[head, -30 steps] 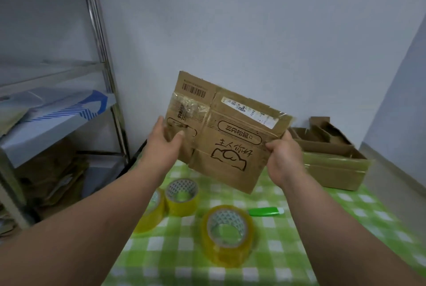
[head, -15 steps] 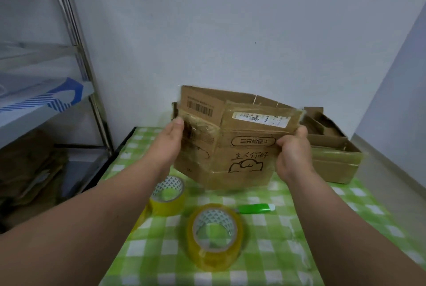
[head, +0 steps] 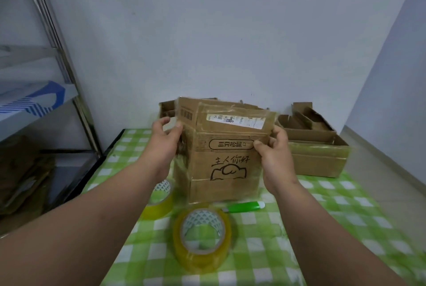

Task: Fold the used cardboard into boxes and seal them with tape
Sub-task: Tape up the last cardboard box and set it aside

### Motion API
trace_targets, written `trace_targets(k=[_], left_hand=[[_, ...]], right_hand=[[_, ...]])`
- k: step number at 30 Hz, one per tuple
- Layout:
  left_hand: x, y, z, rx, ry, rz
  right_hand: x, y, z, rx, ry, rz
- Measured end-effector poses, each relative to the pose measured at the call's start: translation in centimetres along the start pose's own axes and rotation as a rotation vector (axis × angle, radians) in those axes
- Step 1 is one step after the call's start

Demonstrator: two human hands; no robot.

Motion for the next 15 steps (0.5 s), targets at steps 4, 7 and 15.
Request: trace_targets(k=[4,7,15], left_hand=[[0.4,2.6,-2.6,-0.04,-0.123,-0.069],[0.7,2.3,-3.2,-0.053,-0.2,-0.026],[1.7,-1.7,-1.3,-0.119,-0.159,0.047]], right_hand=[[-0.2,-0.8,-0.4,-0.029,0.016,0.047],[-0.1,-0.7,-0.9,0.028,-0.037,0.077],[1.2,1.4,-0.9,0.203,-0.141,0.106]])
Point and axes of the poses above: each hand's wrist, its own x-axis away from the middle knuckle, its own z-axis out of the back of the hand, y = z × x, the point moved 9 cm from there along -x, towards the middle knuckle, and after that the axes turned 10 degrees about z, right-handed, at the moved point
